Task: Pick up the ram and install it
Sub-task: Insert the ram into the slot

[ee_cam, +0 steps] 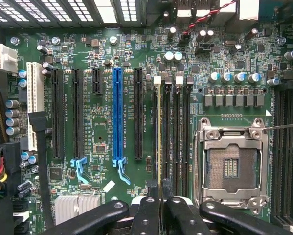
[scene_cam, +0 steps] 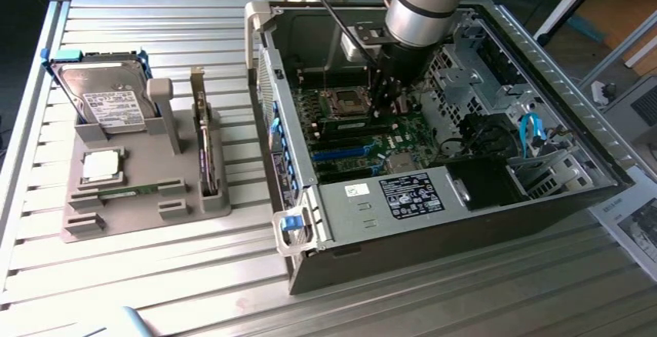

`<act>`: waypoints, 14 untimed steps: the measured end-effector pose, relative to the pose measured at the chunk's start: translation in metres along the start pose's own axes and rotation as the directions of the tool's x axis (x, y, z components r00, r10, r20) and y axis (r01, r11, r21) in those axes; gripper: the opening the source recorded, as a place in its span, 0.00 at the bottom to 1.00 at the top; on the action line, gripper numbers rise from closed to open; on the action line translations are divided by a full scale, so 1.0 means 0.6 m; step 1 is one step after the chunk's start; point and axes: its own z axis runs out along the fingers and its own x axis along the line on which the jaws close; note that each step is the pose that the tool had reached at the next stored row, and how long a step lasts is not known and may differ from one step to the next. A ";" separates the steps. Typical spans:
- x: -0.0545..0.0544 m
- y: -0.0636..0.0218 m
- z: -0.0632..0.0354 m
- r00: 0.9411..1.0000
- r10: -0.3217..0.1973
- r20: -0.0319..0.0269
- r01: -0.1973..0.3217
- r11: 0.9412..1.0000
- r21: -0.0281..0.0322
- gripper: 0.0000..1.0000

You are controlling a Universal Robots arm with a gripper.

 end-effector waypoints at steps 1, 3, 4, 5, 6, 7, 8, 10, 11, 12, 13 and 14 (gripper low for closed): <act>0.000 0.000 0.000 1.000 0.000 0.000 0.000 1.000 0.000 0.12; 0.000 0.000 0.000 1.000 0.000 0.000 0.000 1.000 0.000 0.12; 0.000 0.000 0.000 1.000 0.000 0.000 0.000 1.000 0.000 0.12; 0.000 0.000 0.001 1.000 0.000 0.000 0.000 1.000 0.000 0.12; 0.000 0.000 0.001 1.000 0.000 0.000 0.000 1.000 0.000 0.12; 0.000 0.000 0.001 1.000 0.000 0.000 0.000 1.000 0.000 0.12; 0.000 0.000 0.002 1.000 0.000 0.000 0.000 1.000 0.000 0.12; 0.000 0.000 0.003 1.000 0.000 0.000 0.000 1.000 0.000 0.12; 0.000 0.000 0.004 1.000 0.000 0.000 0.000 1.000 0.000 0.12; 0.000 0.000 0.004 1.000 0.000 0.000 0.000 1.000 0.000 0.12; 0.000 0.000 0.004 1.000 0.000 0.000 0.000 1.000 0.000 0.12; 0.000 0.000 0.004 1.000 0.000 0.000 0.000 1.000 0.000 0.12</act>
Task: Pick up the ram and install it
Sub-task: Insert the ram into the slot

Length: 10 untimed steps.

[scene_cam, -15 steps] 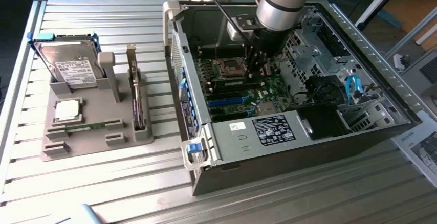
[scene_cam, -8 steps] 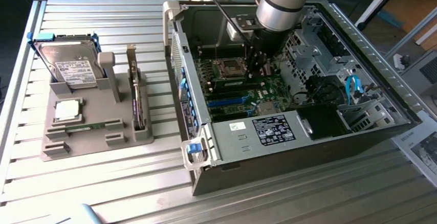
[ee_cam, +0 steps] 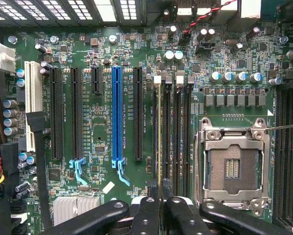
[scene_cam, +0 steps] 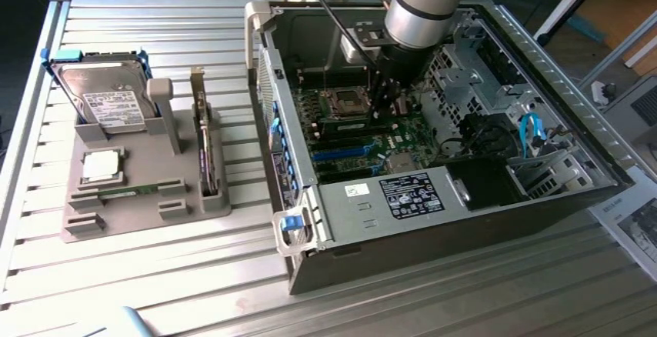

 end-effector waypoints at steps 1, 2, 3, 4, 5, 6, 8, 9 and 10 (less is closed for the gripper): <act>0.000 0.000 0.000 1.000 0.000 0.000 0.000 1.000 0.000 0.12; 0.000 0.000 0.000 1.000 0.000 0.000 0.000 1.000 0.000 0.12; 0.000 0.000 0.000 1.000 0.000 0.000 0.000 1.000 0.000 0.12; 0.000 0.001 0.000 1.000 0.000 0.000 0.000 1.000 0.000 0.12; 0.000 0.001 0.000 1.000 0.000 0.000 0.000 1.000 0.000 0.12; 0.000 0.001 0.000 1.000 0.000 0.000 0.000 1.000 0.000 0.12; 0.000 0.002 0.000 1.000 0.000 0.000 0.000 1.000 0.000 0.12; 0.000 0.002 0.001 1.000 0.000 0.000 0.000 1.000 0.000 0.12; 0.000 0.001 0.001 1.000 0.000 0.000 0.000 1.000 0.000 0.12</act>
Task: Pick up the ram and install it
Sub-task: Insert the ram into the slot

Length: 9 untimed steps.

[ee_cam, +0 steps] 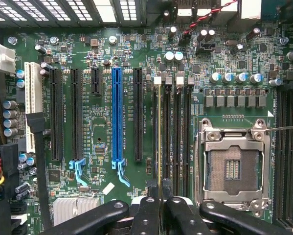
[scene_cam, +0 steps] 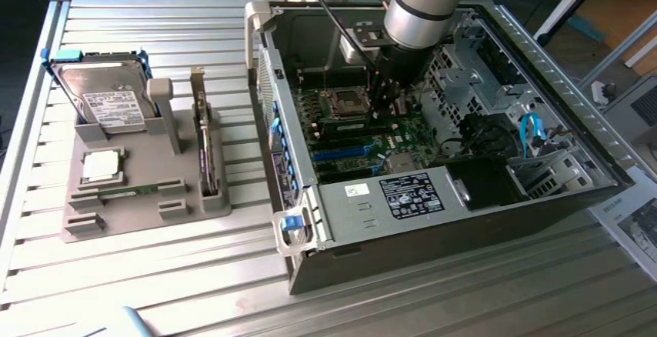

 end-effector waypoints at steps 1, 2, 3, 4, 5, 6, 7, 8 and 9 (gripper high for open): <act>0.000 0.000 0.000 1.000 0.000 0.000 0.000 1.000 0.000 0.12; 0.000 0.000 0.001 1.000 0.000 0.000 0.000 1.000 0.000 0.12; 0.000 0.000 0.001 1.000 0.000 0.000 0.000 1.000 0.000 0.12; 0.000 0.000 0.001 1.000 0.000 0.000 0.000 1.000 0.000 0.12; 0.000 0.000 0.001 1.000 0.000 0.000 0.000 1.000 0.000 0.12; 0.000 0.000 0.001 1.000 0.000 0.000 0.000 1.000 0.000 0.12; 0.000 0.000 0.001 1.000 0.000 0.000 0.000 1.000 0.000 0.12; 0.000 -0.001 0.001 1.000 0.000 0.000 0.000 1.000 0.000 0.12; 0.000 -0.001 0.001 1.000 0.000 0.000 0.000 1.000 0.000 0.12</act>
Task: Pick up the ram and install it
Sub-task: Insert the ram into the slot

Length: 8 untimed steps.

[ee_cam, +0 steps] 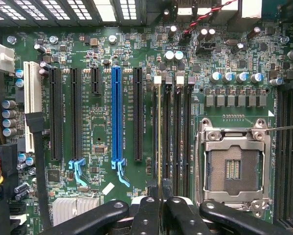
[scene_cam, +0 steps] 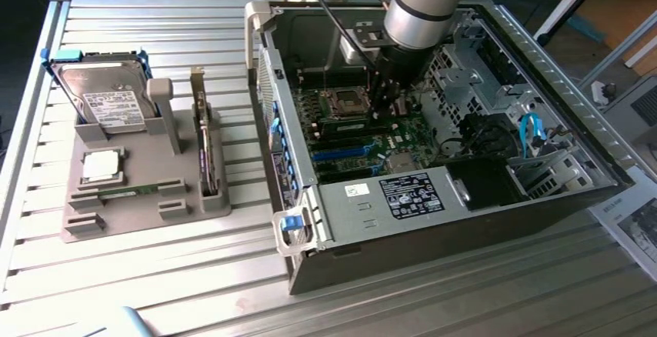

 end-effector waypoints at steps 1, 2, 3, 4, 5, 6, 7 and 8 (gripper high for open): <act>0.000 0.000 0.000 1.000 0.000 0.000 0.000 1.000 0.000 0.12; 0.000 0.000 0.000 1.000 0.000 0.000 0.000 1.000 0.000 0.12; 0.000 0.000 0.000 1.000 0.000 0.000 0.000 1.000 0.000 0.12; 0.000 0.000 0.000 1.000 0.000 0.000 0.000 1.000 0.000 0.12; 0.000 0.001 0.000 1.000 0.000 0.000 0.000 1.000 0.000 0.12; 0.000 0.001 0.000 1.000 0.000 0.000 0.000 1.000 0.000 0.12; 0.000 0.001 0.000 1.000 0.000 0.000 0.000 1.000 0.000 0.12; 0.000 0.001 0.000 1.000 0.000 0.000 0.000 1.000 0.000 0.12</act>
